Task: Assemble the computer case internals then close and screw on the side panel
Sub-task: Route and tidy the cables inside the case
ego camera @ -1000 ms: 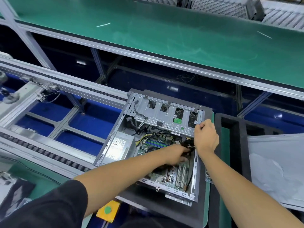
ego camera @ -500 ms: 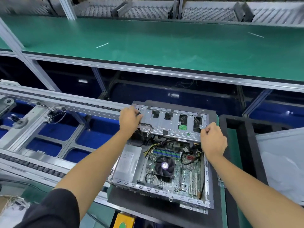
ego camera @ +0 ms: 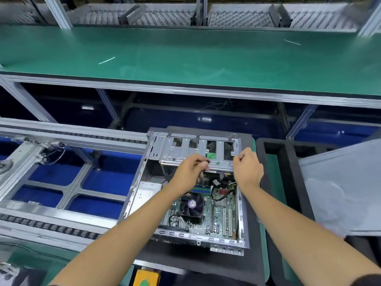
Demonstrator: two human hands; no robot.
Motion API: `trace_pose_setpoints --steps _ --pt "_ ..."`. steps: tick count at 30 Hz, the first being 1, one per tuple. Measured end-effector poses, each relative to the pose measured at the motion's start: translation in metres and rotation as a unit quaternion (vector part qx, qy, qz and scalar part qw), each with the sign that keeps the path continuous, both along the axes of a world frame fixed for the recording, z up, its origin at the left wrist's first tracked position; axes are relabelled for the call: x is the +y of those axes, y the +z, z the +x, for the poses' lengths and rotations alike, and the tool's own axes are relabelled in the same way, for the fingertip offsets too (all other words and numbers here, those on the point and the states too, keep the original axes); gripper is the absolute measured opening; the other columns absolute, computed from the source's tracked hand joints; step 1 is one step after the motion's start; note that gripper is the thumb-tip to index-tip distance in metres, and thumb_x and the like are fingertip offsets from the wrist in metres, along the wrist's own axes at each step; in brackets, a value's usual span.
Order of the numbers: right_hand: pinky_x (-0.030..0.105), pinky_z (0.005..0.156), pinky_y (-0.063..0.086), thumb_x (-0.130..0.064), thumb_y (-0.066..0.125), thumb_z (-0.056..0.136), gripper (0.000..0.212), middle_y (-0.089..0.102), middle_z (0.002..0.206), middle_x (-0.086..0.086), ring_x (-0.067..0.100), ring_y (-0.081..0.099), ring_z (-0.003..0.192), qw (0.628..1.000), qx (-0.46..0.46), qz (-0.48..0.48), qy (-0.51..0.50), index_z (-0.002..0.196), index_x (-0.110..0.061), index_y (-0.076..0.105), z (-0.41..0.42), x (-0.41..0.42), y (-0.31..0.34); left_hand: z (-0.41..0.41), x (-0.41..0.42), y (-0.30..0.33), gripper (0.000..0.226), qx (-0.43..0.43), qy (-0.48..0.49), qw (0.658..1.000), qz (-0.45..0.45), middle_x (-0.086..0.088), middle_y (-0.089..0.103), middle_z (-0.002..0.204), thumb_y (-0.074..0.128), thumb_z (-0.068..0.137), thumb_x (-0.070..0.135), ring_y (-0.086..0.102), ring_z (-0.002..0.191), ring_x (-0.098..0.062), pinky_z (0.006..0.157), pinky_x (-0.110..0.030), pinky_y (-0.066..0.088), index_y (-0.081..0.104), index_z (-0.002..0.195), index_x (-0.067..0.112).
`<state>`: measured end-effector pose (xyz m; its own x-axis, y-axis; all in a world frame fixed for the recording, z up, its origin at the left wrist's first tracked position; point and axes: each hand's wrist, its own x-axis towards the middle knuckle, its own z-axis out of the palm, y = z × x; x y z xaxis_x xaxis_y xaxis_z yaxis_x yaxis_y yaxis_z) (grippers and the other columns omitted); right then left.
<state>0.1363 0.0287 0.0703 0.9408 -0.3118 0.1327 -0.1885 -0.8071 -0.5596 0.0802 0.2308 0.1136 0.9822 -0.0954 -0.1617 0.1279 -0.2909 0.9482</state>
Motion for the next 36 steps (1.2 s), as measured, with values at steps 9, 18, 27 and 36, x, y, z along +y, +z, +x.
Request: trace_pose_setpoints --steps 9,18,27,36 --pt "0.043 0.097 0.032 -0.024 0.053 0.075 0.063 0.029 0.112 -0.012 0.014 0.029 0.105 0.938 -0.018 0.0 0.347 0.137 -0.033 0.046 -0.013 0.037 0.018 0.007 0.028 0.067 0.019 0.106 0.037 0.92 -0.376 0.005 0.052 0.073 0.043 0.109 0.025 0.035 0.051 -0.001 0.035 -0.011 0.027 0.058 0.106 0.013" --pt "0.048 0.114 0.015 -0.027 0.071 0.084 0.066 0.035 0.148 0.008 0.033 0.031 0.137 0.863 0.015 -0.199 0.463 0.144 -0.028 0.045 -0.043 0.094 -0.009 -0.006 0.069 0.091 0.021 0.061 0.043 0.894 -0.442 0.009 0.036 0.069 0.043 0.108 0.035 0.027 0.05 -0.002 0.033 -0.011 0.024 0.054 0.1 0.019" --pt "0.044 0.096 0.025 -0.03 0.056 0.095 0.056 0.06 0.124 0.001 0.026 0.046 0.114 0.835 0.13 -0.137 0.516 0.147 -0.036 0.034 -0.07 0.134 -0.024 -0.034 0.087 0.074 0.023 0.087 0.082 0.869 -0.48 0.01 0.03 0.069 0.041 0.109 0.034 0.025 0.048 -0.003 0.033 -0.012 0.019 0.055 0.097 0.021" --pt "0.044 0.086 0.042 -0.03 0.045 0.097 0.01 0.062 0.093 0.0 0.022 0.045 0.089 0.868 0.072 -0.137 0.472 0.089 -0.024 0.045 -0.084 0.143 -0.028 -0.028 0.107 0.035 0.024 0.035 0.0 0.967 0.251 0.008 0.062 0.078 0.06 0.096 0.05 0.053 0.065 -0.009 0.057 -0.027 0.04 0.057 0.096 0.026"
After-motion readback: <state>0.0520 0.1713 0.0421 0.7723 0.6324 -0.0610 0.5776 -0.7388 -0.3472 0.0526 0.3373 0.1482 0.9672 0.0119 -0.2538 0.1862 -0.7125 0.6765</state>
